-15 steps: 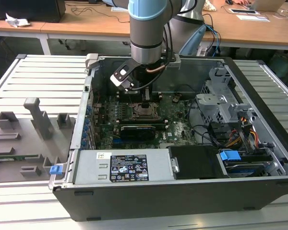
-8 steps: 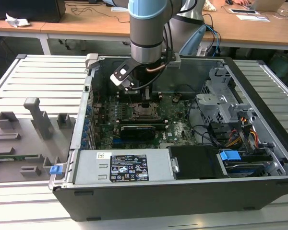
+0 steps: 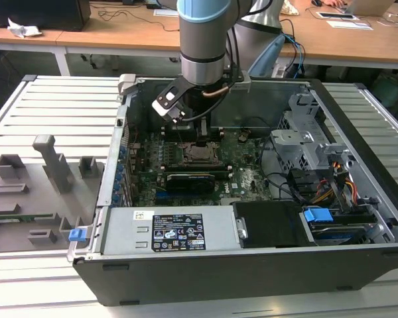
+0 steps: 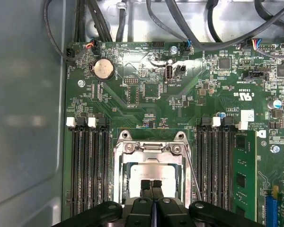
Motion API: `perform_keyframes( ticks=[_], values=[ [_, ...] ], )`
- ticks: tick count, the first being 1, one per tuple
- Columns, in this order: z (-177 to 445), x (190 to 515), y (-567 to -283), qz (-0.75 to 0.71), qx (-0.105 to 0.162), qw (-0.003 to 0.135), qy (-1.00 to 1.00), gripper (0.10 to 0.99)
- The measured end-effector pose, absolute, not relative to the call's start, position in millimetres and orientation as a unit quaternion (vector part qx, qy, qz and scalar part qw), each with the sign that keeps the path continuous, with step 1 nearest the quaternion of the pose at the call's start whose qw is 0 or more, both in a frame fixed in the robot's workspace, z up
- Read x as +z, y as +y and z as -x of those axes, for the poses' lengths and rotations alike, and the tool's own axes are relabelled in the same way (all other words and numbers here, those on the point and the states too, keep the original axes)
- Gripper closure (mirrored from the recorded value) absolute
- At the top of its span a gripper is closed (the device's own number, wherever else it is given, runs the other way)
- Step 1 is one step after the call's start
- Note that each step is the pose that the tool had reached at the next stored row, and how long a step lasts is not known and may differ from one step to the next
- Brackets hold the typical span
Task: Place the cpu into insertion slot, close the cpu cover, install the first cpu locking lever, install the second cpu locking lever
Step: 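Install the first cpu locking lever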
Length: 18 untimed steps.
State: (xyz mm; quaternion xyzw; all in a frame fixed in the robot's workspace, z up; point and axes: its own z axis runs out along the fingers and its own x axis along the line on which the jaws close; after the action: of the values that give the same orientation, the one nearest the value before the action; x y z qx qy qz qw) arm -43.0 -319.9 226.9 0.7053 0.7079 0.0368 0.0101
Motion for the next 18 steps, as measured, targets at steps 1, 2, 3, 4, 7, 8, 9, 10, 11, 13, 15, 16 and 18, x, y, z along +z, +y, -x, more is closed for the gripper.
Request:
perform_keyframes(
  ticks=[1, 2, 3, 4, 7, 8, 9, 10, 11, 13, 15, 16, 18],
  values=[
    [43, 228, -320, -0.705, 0.037, 0.010, 0.708, 0.980],
    [43, 229, -320, -0.705, 0.037, 0.010, 0.708, 0.980],
    [43, 233, -320, -0.705, 0.037, 0.010, 0.708, 0.980],
    [43, 237, -320, -0.705, 0.037, 0.010, 0.708, 0.980],
    [43, 242, -320, -0.705, 0.037, 0.010, 0.708, 0.980],
    [43, 245, -320, -0.705, 0.037, 0.010, 0.708, 0.980],
    [43, 248, -320, -0.705, 0.037, 0.010, 0.708, 0.980],
    [43, 252, -320, -0.705, 0.037, 0.010, 0.708, 0.980],
    [43, 255, -320, -0.705, 0.037, 0.010, 0.708, 0.980],
    [43, 260, -320, -0.705, 0.037, 0.010, 0.708, 0.980],
    [43, 265, -320, -0.705, 0.037, 0.010, 0.708, 0.980],
    [43, 266, -320, -0.705, 0.037, 0.010, 0.708, 0.980],
    [43, 267, -320, -0.705, 0.037, 0.010, 0.708, 0.980]
  ],
)
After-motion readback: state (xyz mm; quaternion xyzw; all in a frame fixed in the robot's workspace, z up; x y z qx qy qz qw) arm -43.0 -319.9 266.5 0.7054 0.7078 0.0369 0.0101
